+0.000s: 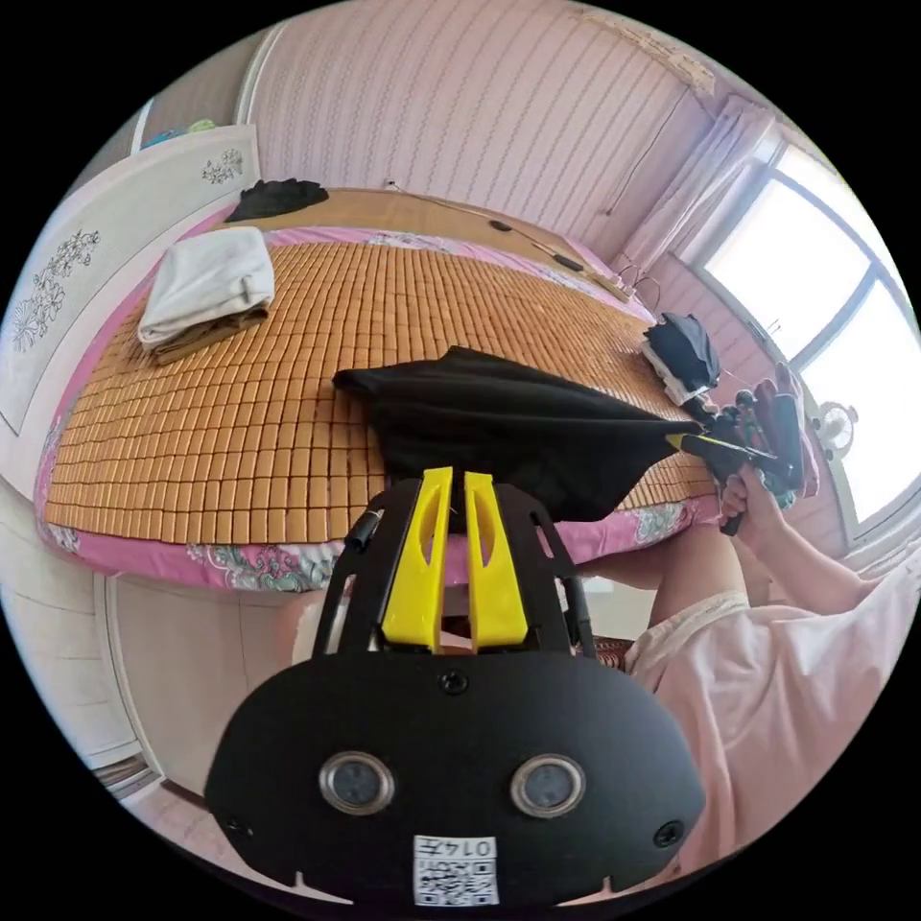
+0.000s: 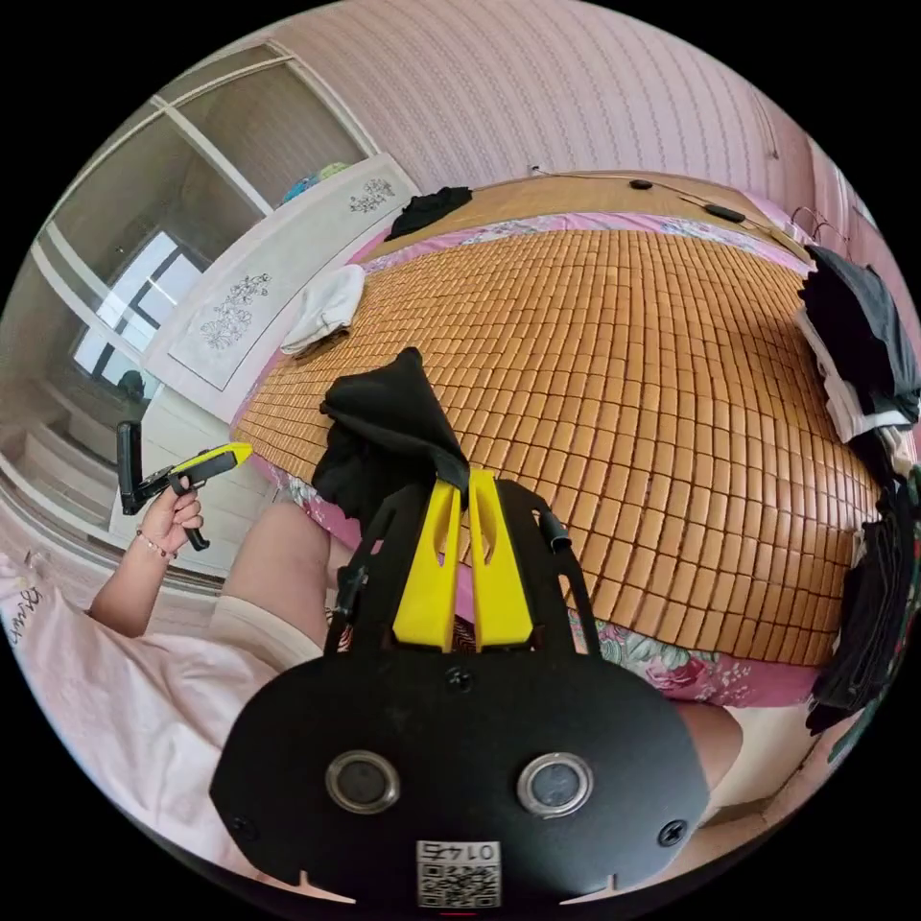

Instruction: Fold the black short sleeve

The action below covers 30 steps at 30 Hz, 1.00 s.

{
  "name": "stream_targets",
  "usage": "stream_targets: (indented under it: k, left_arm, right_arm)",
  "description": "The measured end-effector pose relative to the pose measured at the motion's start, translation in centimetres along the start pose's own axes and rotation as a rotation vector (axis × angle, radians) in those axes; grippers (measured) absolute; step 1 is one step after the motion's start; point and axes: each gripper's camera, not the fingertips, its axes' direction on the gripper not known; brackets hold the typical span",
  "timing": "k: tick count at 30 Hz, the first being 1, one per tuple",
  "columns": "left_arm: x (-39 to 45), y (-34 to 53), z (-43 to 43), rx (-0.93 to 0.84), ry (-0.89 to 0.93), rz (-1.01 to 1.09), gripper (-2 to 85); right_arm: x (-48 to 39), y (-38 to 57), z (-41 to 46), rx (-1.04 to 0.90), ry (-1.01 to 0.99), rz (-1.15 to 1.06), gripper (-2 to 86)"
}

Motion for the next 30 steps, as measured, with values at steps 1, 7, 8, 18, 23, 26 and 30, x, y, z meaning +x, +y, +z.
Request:
stream_targets:
  k: [1,7,8,18,23,26,30]
  left_arm:
    - [-0.2,0.1,0.8,-0.031,-0.01,-0.017,4.4]
    - [1.2,-1.9,6.6,-0.239,0.023,-0.056,8.8]
    - [2.3,-2.9,7.5,-0.261,0.037,-0.02,9.2]
    - [8.0,-11.3,6.3,-0.159,0.092,0.124,-0.2]
    - [10.5,-22.6,-2.4,0.258,0.247,0.137,-0.4]
    - [14.8,-28.7,-5.0,0.446,0.183,0.156,1.2]
    - [17.1,-31.3,-4.2,0.378,0.157,0.174,7.9]
  right_arm:
    - [0.8,0.4,0.3,-0.026,0.021,0.018,0.8]
    - [4.4,2.9,1.7,-0.142,0.086,0.039,0.8]
    - [5.0,3.1,1.8,-0.142,0.06,0.057,0.8]
    - [8.6,3.6,-2.0,0.039,-0.106,0.058,0.9]
    - [11.6,6.0,-3.9,0.1,-0.142,0.121,0.8]
    - [13.3,7.6,-3.1,0.084,-0.141,0.195,0.8]
    - [15.4,9.3,-2.0,0.07,-0.086,0.283,0.8]
